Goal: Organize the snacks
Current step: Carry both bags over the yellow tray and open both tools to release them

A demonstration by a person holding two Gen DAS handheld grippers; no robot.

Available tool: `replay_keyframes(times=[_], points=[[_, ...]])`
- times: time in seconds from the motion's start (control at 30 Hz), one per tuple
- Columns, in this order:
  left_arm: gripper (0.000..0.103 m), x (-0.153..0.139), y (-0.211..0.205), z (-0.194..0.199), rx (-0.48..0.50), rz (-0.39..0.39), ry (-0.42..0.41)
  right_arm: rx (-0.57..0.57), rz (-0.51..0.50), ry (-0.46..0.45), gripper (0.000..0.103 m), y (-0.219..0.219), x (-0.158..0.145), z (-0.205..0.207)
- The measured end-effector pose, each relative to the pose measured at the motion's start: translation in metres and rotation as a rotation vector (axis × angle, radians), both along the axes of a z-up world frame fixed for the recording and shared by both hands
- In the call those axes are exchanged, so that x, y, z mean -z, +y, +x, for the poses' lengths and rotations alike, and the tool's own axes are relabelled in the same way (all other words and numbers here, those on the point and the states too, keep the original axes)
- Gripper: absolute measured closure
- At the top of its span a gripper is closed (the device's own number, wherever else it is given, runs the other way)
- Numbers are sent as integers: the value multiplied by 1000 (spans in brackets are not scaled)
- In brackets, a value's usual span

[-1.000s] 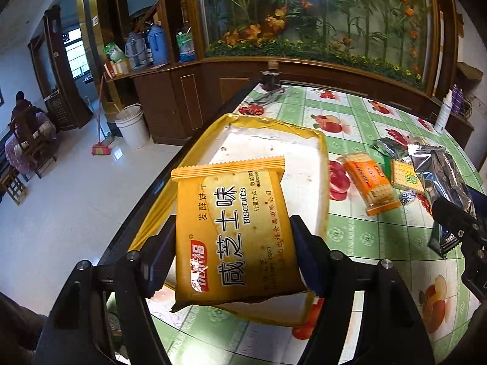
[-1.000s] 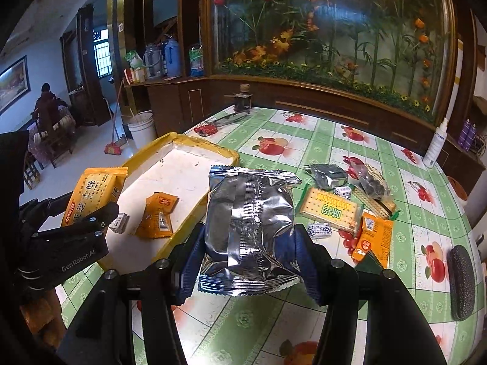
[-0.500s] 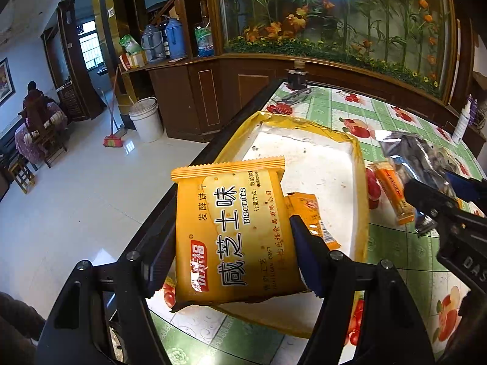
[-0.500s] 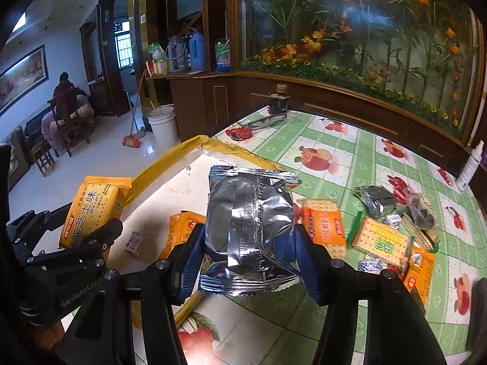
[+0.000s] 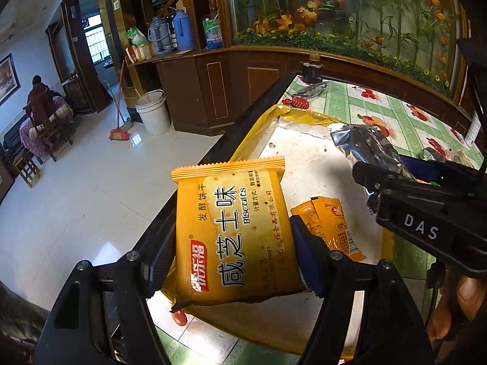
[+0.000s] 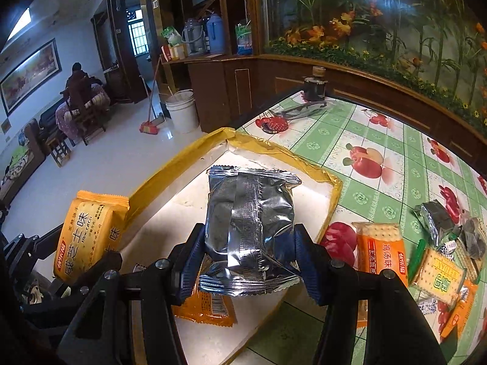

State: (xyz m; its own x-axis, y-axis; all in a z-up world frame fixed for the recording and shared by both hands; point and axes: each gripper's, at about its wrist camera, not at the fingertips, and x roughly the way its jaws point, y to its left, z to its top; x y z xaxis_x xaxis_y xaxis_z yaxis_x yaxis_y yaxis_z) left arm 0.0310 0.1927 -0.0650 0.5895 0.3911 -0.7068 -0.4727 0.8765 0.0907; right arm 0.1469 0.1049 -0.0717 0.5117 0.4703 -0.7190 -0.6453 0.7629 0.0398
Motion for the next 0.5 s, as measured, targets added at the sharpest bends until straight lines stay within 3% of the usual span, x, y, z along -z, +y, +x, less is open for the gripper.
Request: replay_keyframes(times=[0.5], points=[[31, 11, 8, 11, -44, 4, 48, -13, -23, 22, 42, 8, 16, 10]])
